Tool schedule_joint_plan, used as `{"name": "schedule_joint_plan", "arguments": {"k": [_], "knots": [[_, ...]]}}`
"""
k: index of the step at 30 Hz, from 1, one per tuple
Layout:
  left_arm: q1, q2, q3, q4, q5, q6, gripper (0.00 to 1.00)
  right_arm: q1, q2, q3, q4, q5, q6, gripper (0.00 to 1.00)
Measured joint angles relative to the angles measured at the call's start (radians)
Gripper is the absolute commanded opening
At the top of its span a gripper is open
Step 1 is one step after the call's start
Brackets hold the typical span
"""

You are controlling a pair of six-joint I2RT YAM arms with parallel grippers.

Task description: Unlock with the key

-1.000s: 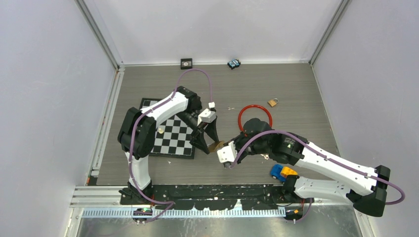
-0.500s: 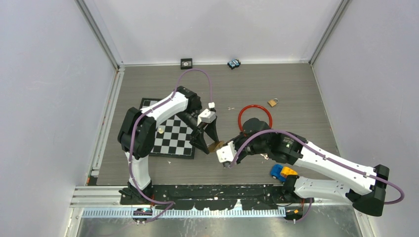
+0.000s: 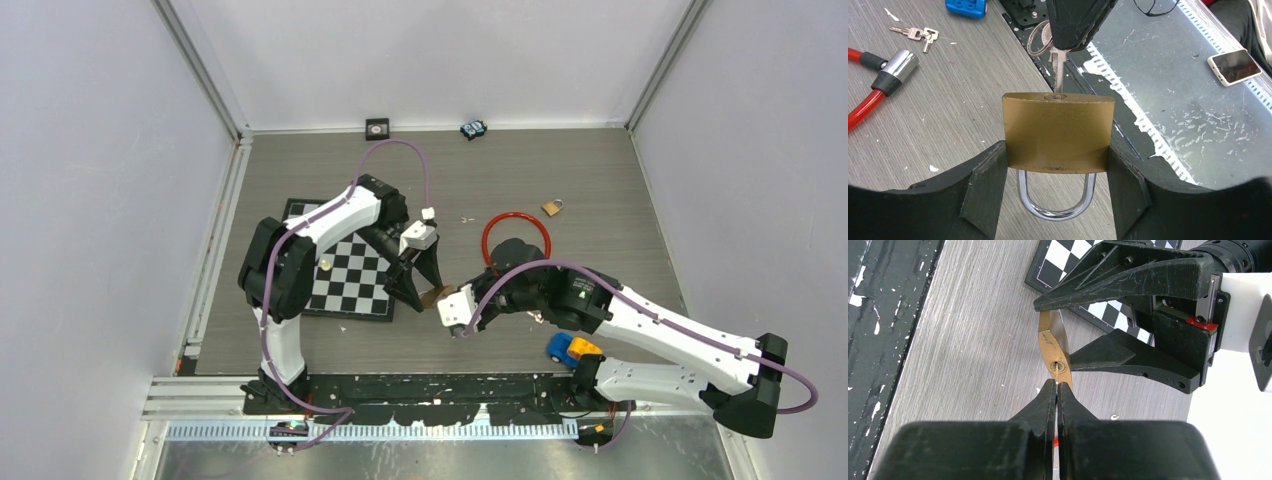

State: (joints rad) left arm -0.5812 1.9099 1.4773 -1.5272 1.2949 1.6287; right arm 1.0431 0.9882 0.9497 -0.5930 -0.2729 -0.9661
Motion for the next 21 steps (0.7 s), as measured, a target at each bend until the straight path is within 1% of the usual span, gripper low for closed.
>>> {"name": "schedule_joint_plan", "arguments": {"k": [10,21], "knots": [[0.008,0.0,0.0,0.004,-0.038,0.003,0.0,0.0,0.001,-0.048,0.068,0.006,-0.023,0.01],[0.014,0.0,0.0,0.005,-0.071,0.004,0.0,-0.003,0.042,-0.031,0.085,0.011,0.093,0.01]]}}
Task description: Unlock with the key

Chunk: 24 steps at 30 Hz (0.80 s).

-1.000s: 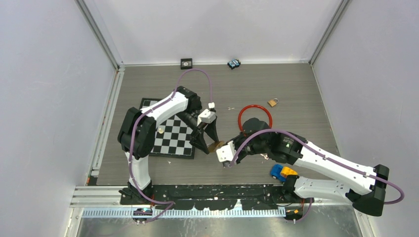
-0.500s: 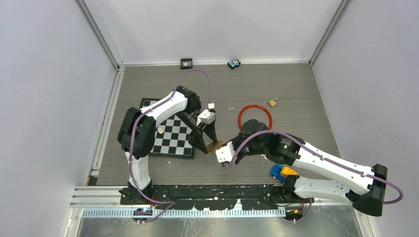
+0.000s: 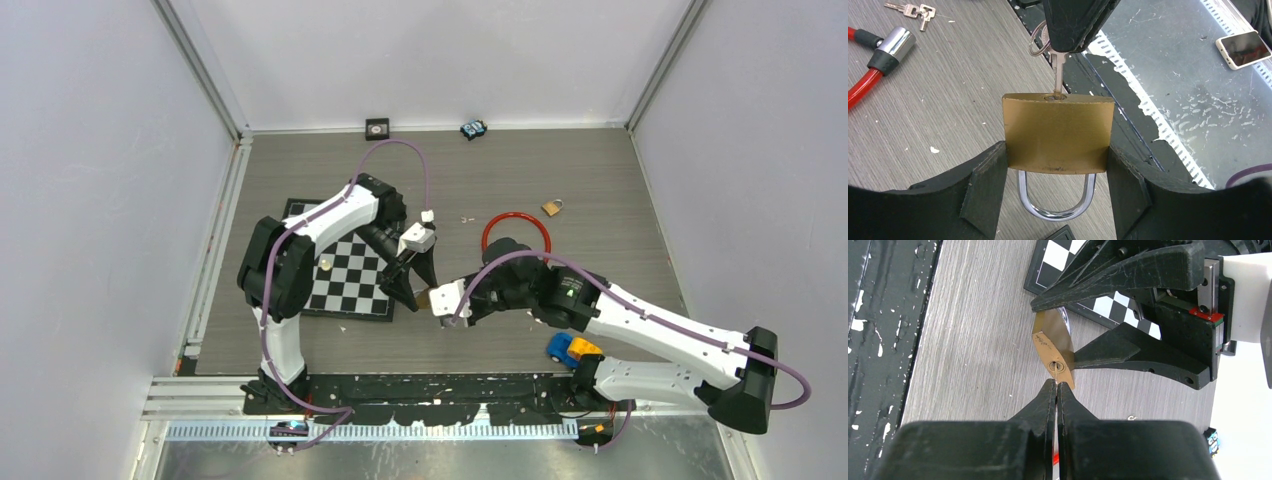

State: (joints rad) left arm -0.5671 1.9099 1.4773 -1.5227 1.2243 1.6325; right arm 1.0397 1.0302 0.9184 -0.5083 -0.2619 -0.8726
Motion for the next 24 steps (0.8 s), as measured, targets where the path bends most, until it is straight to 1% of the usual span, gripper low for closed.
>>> {"name": "schedule_joint_plan", "arguments": {"k": [6,16,24], "knots": [[0.002,0.0,0.0,0.0,0.006,-0.001,0.0,-0.001,0.003,0.009,-0.001,0.003,0.029,0.01],[0.005,0.0,0.0,0.0,0.033,-0.005,0.0,0.014,-0.023,-0.002,-0.011,0.025,-0.091,0.01],[0.005,0.0,0.0,-0.001,0.064,-0.006,0.0,0.019,-0.047,-0.002,-0.024,0.044,-0.12,0.01]]}}
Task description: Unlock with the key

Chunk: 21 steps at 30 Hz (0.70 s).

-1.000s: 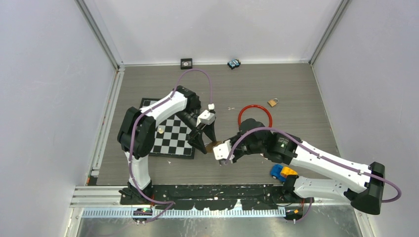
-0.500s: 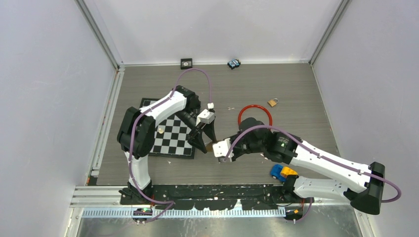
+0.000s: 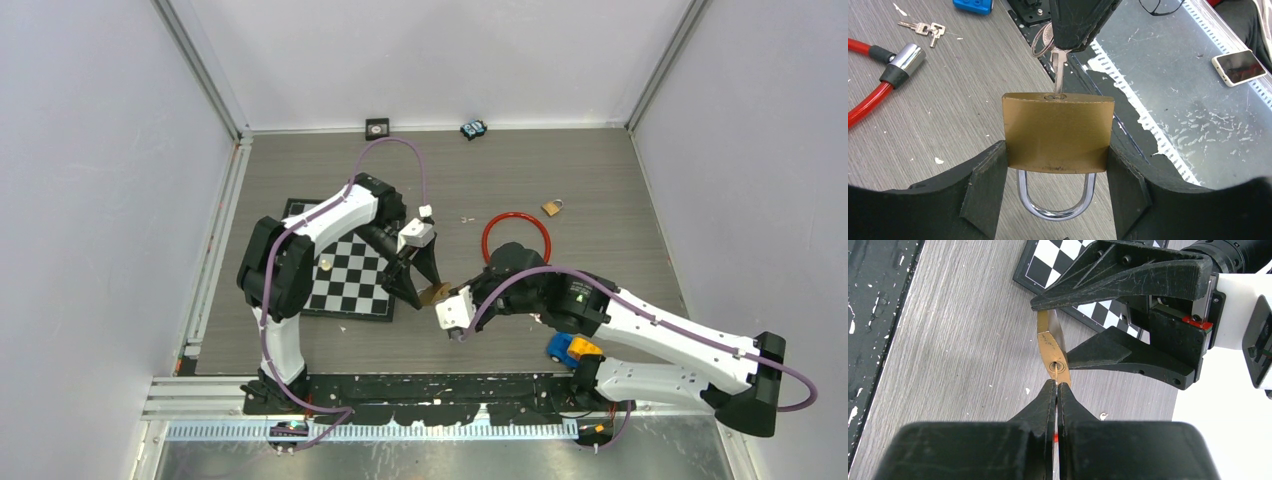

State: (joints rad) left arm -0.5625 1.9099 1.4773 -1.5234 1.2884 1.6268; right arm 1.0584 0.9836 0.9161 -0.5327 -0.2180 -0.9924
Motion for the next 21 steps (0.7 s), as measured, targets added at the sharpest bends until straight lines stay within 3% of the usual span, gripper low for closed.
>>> {"name": "schedule_joint_plan", "arguments": {"k": [21], "knots": [[0.0,0.0,0.0,-0.001,0.014,0.001,0.0,0.0,-0.004,0.013,-0.021,0.0,0.029,0.01]]}}
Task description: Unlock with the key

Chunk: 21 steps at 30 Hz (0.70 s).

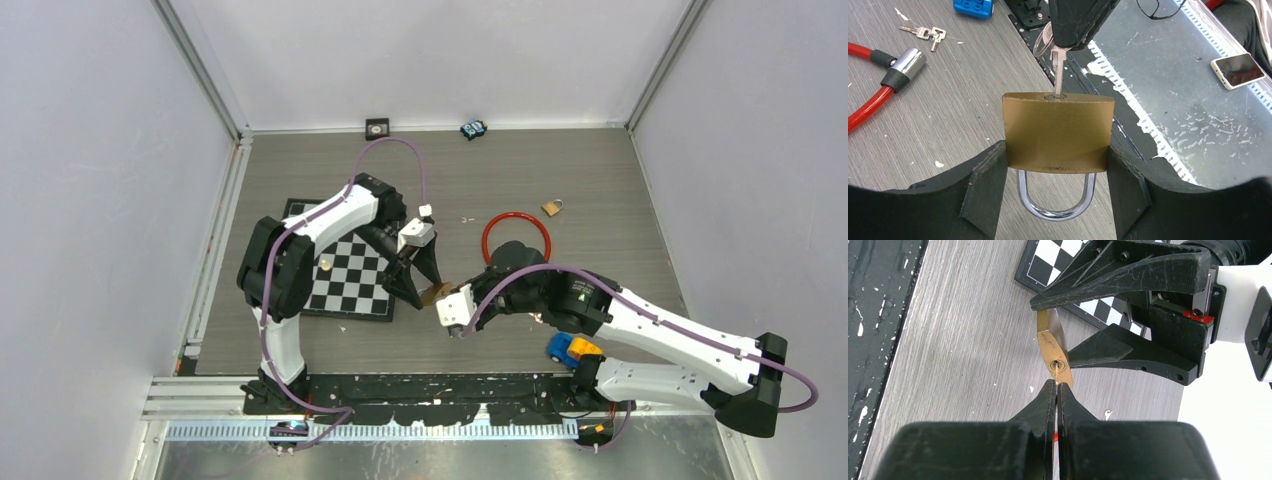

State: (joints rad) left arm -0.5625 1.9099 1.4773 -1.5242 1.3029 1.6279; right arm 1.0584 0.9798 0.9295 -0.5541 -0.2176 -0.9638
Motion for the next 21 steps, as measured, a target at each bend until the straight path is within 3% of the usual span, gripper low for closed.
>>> {"name": "schedule_joint_plan", "arguments": {"k": [21], "knots": [[0.0,0.0,0.0,0.0,-0.004,-0.005,0.0,-0.002,0.022,0.031,-0.008,0.01,0.05,0.01]]}}
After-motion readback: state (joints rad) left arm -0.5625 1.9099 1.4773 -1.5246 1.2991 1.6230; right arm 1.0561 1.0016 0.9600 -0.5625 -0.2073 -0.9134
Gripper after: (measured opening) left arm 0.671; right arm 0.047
